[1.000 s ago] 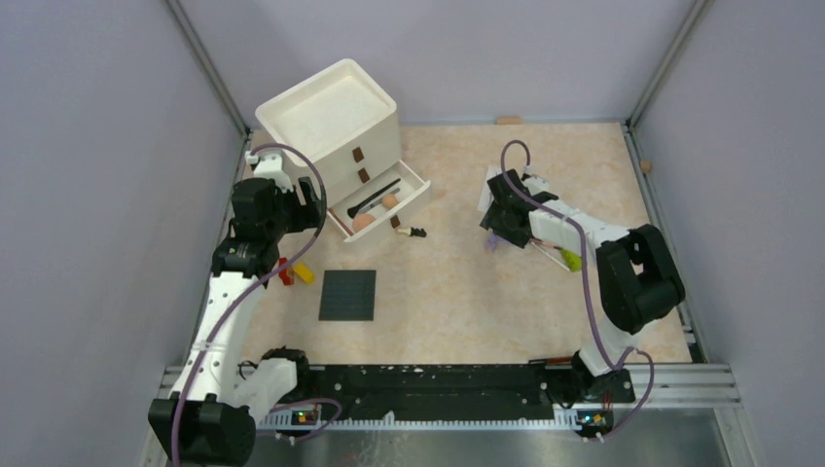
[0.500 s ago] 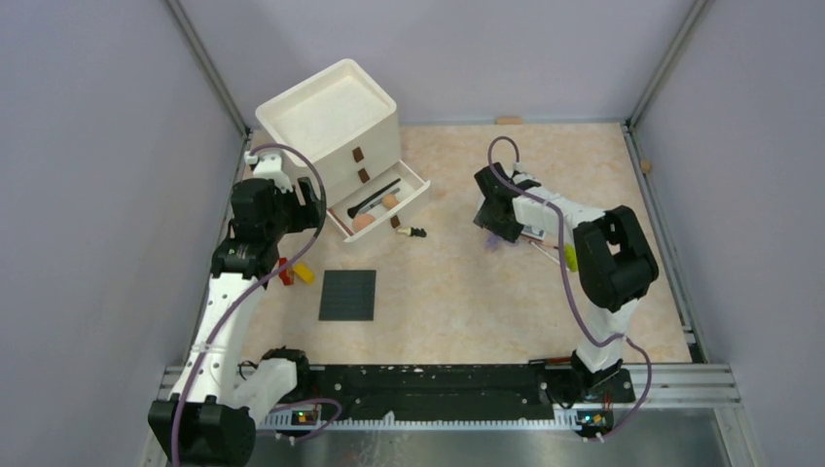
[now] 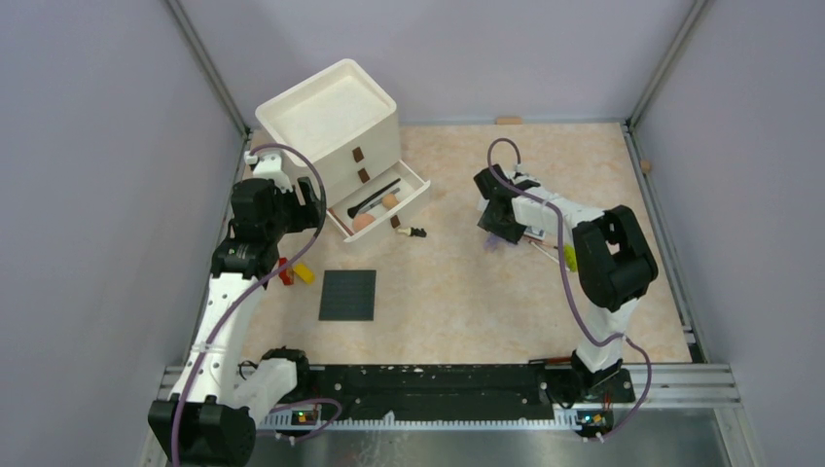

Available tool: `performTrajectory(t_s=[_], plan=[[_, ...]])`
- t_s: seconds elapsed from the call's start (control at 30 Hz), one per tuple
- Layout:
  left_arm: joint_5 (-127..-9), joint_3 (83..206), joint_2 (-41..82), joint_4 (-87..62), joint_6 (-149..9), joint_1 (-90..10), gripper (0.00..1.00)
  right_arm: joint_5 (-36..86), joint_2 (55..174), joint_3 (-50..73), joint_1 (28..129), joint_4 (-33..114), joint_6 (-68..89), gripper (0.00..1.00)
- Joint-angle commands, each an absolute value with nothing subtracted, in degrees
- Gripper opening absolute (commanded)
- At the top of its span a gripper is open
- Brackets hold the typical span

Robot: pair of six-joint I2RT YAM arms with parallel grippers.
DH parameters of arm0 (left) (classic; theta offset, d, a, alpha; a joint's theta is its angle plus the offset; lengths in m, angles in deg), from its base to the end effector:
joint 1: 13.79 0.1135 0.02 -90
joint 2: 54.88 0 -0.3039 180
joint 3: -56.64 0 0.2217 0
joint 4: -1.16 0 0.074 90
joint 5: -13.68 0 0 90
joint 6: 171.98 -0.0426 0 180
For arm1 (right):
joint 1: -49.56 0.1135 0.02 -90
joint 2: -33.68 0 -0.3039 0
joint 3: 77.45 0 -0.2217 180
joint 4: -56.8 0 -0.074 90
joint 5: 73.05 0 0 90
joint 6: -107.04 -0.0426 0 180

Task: Organize the makeup
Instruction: Pick up the makeup tool from the center of the board.

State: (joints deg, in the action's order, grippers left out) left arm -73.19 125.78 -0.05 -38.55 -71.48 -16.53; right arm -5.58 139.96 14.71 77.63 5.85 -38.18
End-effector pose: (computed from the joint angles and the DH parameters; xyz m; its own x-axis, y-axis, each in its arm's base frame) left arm 0.1647 -0.0102 0.3667 -0.4389 -0.1612 -0.8839 0.0173 0.9821 -0.1876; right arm 0.3213 0.1528 0.2290 -0.7304 0.4703 -0.4954 0.4983 0.8629 0.0845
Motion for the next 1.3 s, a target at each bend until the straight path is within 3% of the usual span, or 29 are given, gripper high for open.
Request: performTrajectory(t_s=[0.0,0.47,0.9,1.07,1.2,1.27], plan=[[-73.5,125.4,-1.0,-36.6,-72.1,-16.8,0.79,-9.1,136.7,11.3,78.9,3.1,-38.3,0.57],[-73.2,125.4,-1.2,-36.5,-72.1,-16.8,0.8,-5.0,136.2,14.1,80.3,4.6,-41.2,0.58],[-73.4,125.4,-1.4,-36.6,-72.1,-16.8,0.8,-5.5,142.9,12.1,80.3,4.1,-40.8,0.55],[-73.3,125.4,-1.3,-36.5,-72.1,-16.8,0.79,-6.4,143.6,12.1,80.3,4.1,-40.1,0.42],[-73.3,125.4,-1.3,-36.6,-72.1,-16.8,0.79,-6.6,143.1,12.9,80.3,4.7,-39.4,0.36],[-73.3,125.3,-1.3,-36.5,-72.1,-16.8,0.79,-6.2,142.5,13.6,80.3,6.0,-37.7,0.26]])
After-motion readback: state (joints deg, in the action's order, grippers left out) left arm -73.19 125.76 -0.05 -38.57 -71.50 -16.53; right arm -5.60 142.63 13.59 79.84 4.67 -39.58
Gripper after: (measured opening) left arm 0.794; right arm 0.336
